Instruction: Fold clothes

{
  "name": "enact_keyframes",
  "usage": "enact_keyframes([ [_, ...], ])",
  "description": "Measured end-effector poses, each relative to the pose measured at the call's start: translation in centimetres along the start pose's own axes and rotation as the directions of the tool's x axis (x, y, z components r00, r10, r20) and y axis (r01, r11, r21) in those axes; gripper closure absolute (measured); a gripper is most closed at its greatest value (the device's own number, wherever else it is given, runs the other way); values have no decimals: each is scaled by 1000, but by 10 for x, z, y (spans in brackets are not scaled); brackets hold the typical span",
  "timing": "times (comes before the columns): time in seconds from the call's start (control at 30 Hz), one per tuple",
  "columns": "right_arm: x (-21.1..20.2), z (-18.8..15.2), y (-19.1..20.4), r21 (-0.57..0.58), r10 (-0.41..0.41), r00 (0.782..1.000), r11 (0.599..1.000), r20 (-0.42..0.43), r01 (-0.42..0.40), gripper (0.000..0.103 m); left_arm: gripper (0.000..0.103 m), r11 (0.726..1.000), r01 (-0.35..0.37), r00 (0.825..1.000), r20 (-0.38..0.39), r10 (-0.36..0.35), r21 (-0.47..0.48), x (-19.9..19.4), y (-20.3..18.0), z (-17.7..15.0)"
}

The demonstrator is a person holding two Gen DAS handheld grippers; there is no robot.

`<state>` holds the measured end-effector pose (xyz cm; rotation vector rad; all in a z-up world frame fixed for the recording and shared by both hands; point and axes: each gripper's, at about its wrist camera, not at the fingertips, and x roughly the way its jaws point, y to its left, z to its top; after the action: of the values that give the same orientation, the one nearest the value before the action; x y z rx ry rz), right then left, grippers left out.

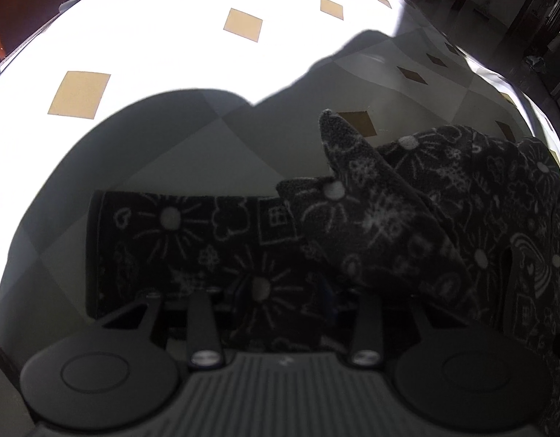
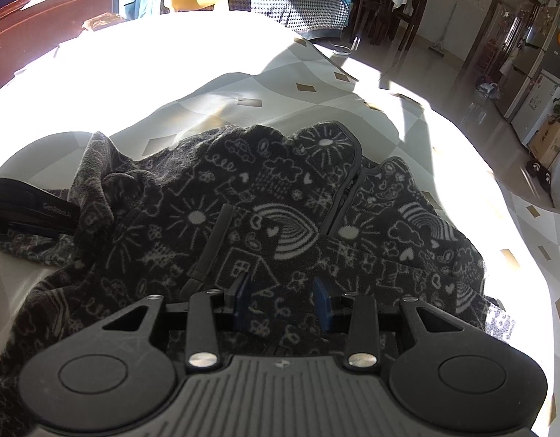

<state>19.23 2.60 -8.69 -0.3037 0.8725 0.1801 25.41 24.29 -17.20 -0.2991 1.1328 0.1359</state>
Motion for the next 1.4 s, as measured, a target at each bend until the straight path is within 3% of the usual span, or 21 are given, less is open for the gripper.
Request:
enact_keyframes([
  [0.13, -13, 2, 23, -83, 92, 995, 993, 49, -88, 67, 64, 1000, -4, 999, -46, 3, -24, -4, 1, 10],
  [0.3, -21, -1, 51, -197, 188, 979, 965, 72, -171, 67, 57, 998, -60, 996, -61, 59, -14, -19, 0, 21],
  [0.4, -21, -3, 66, -233, 251, 966, 945, 63, -230, 67, 54, 999, -36, 995, -92, 35, -9, -25, -2, 27],
  [0.5, -22, -5, 77, -267, 308, 950, 921, 60, -282, 68, 43, 998, -38, 993, -114, 44, 57, -36, -3, 35],
  [0.57, -21, -6, 86, -289, 336, 940, 907, 58, -306, 68, 29, 993, -42, 990, -128, 56, 108, -38, -4, 43],
  [0.8, -8, -2, 112, -315, 417, 907, 870, 56, -380, 68, 27, 985, -17, 996, -85, 32, 174, -52, 0, 62],
  [0.97, 7, 3, 139, -349, 442, 896, 848, 48, -400, 68, 27, 992, 26, 996, -89, -15, 126, -56, 9, 75],
  [1.23, 38, 11, 177, -399, 440, 898, 828, 29, -393, 62, 20, 993, 79, 995, -70, -73, 90, -64, 8, 89],
  [1.4, 55, 9, 189, -434, 449, 894, 805, -3, -405, 59, 18, 994, 77, 996, -46, -73, 79, -70, 14, 95],
])
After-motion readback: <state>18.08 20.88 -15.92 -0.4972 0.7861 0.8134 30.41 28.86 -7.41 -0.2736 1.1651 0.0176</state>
